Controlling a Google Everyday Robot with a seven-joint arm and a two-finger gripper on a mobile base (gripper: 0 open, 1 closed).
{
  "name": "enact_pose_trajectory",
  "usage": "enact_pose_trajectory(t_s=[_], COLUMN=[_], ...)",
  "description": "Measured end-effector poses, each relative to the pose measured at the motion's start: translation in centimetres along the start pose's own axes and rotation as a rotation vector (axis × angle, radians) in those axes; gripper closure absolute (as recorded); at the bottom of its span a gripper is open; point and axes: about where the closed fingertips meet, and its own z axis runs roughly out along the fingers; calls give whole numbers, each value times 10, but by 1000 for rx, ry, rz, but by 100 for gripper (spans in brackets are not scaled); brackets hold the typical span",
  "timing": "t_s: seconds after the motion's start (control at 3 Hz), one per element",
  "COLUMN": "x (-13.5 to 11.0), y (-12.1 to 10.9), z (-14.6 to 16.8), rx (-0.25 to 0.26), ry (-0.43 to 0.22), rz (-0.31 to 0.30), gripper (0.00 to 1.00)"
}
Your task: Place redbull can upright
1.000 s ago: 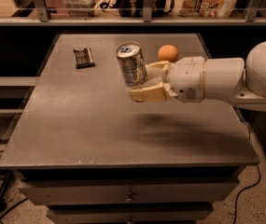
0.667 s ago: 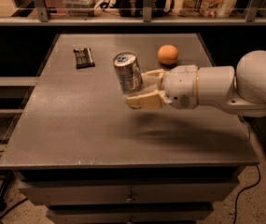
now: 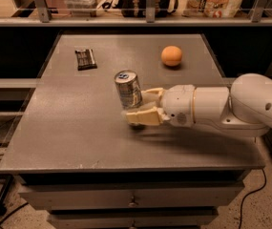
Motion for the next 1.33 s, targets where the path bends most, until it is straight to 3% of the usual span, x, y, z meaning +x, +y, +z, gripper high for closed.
enact_pose_trajectory(t_s=[0.67, 1.0, 1.33], x=[22, 29, 29], y=[6, 7, 7], z=[6, 4, 4], rx=[38, 55, 55], ry=[-2, 10, 10], rz=[4, 0, 0], gripper=[12, 0, 0])
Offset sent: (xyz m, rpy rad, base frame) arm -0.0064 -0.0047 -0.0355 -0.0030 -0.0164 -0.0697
